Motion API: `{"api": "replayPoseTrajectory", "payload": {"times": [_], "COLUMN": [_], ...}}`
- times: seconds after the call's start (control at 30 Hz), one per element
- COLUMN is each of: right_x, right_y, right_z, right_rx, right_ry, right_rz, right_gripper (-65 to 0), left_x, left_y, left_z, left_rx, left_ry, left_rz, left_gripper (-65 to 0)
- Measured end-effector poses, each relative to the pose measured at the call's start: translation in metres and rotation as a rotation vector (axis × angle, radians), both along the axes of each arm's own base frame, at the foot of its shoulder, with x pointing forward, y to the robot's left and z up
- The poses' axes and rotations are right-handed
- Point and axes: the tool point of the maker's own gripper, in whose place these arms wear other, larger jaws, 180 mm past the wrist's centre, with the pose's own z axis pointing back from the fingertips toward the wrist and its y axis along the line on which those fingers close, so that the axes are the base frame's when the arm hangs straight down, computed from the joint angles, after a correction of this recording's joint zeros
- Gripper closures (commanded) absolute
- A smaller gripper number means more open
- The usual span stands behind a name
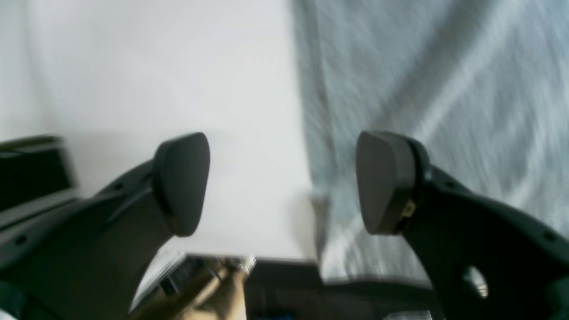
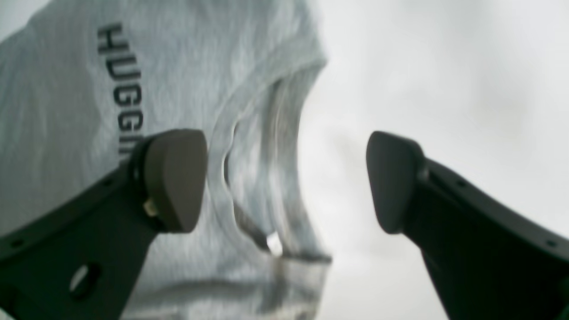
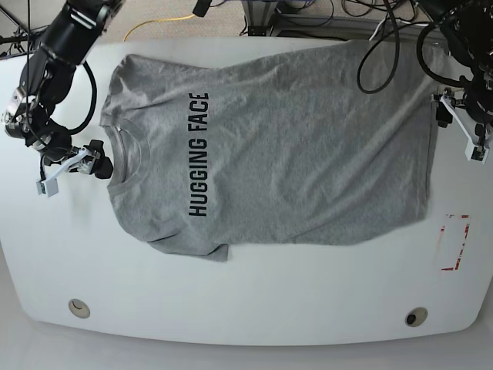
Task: Fold the T-shirt properly
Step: 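Grasp the shirt hem corners with the right and left grippers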
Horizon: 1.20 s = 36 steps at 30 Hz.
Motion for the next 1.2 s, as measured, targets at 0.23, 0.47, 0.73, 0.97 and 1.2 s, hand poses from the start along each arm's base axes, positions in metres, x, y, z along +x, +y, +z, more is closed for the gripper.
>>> {"api": "replayPoseTrajectory", "payload": {"times": [0.23,0.47,0.73,0.97,1.2], "right_x": [0.05,0.092,0.115,0.114,0.12], "right_y": [-0.015,-0.003,0.022,0.028,0.048], "right_z": [0.002,-0.012,-0.038,-0.058,-0.061], "right_rx": [-0.006,-0.067,0.009,0.031,0.042], "right_ry": [0.019,0.025,0.018,-0.001,-0.03], "right_rz": [-0.032,0.054,0.064,0.037,0.064], "right_gripper": [-53.4,-53.3,-53.3,-53.3,-49.6], "left_x": [0.028,0.037,0.034,0.035,0.046], "left_y": [0.003,0.003,0.006,0.006,0.003], "left_z": [0.019,0.023,0.022,0.023,0.018], "left_rx": [0.039,0.053,0.06,0.062,0.033], "left_ry": [-0.071,-0.085,-0.076,-0.079,-0.113], "left_rz": [0.048,0.091,0.101,0.101,0.075], "left_gripper": [-47.1,-47.1,-47.1,-47.1,-47.5]}}
